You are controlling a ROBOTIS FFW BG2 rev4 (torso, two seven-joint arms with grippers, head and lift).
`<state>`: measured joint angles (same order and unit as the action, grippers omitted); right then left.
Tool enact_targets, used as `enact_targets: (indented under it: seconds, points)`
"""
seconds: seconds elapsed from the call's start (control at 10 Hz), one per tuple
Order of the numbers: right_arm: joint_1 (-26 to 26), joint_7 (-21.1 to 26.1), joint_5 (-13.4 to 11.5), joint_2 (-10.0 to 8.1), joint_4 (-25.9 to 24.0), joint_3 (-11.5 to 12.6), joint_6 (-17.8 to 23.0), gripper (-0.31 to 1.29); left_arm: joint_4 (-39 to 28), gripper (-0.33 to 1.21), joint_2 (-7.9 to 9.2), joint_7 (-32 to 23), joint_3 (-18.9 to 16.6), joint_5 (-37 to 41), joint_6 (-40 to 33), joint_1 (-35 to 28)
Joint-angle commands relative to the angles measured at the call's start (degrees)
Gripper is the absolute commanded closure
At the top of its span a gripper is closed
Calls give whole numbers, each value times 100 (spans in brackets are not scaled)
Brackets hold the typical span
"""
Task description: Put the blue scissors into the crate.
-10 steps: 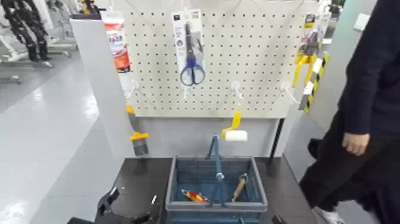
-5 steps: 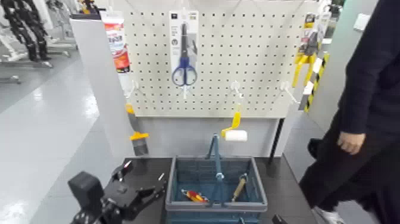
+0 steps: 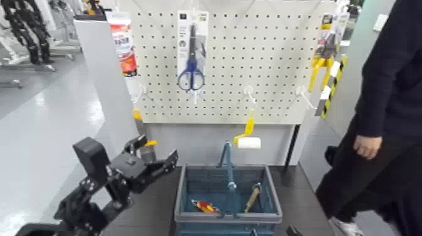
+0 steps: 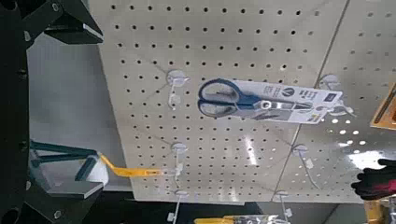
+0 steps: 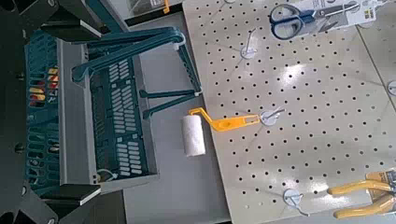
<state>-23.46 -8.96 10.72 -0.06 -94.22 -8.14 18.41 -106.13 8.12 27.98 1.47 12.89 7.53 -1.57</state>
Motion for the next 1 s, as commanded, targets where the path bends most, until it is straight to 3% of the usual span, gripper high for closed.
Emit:
enact_targets:
  seconds: [0.1, 1.0]
  points:
    - [8, 0, 0, -11, -8, -12, 5, 15, 66, 22, 5, 208, -68, 3, 99, 420]
    - [70, -18, 9, -20, 27, -91, 5, 15, 1164, 22, 23, 946, -15, 108, -112, 1915]
